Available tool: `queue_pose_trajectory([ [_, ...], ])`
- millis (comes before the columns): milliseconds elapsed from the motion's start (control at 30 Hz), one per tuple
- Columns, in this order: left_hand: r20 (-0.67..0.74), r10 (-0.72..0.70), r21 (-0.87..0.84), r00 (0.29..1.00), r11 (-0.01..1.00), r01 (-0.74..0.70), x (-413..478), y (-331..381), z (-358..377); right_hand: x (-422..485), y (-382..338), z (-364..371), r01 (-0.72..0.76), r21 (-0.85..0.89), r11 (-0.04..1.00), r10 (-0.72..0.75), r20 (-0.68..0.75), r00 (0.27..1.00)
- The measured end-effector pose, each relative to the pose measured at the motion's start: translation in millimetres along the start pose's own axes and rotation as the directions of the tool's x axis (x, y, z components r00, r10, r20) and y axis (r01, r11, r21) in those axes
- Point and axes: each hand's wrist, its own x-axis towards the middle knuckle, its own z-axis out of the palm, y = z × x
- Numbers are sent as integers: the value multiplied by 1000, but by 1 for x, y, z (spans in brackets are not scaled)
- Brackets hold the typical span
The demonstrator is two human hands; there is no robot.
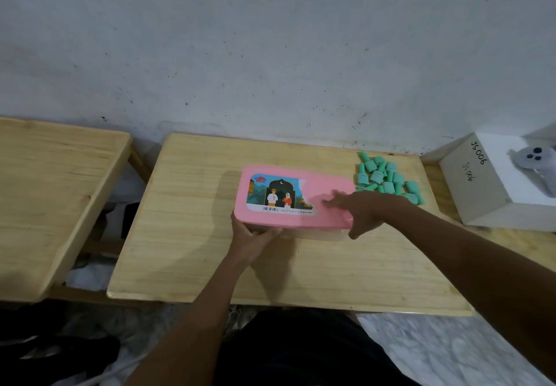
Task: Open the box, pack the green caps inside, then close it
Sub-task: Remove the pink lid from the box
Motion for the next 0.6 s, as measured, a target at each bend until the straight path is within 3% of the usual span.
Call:
queue_pose_trajectory([
  [200,11,-18,27,1000,999,18,7,3,1,-6,1,-9,16,17,1000,-17,25,1000],
  [433,-22,-28,-10,999,1000,27,6,3,4,-13,14,-24,40,162,986,-38,-12,999],
  [600,-23,-50,-49,998,998,49,0,7,4,-25,34,-40,116,317,941,-69,-153,986],
])
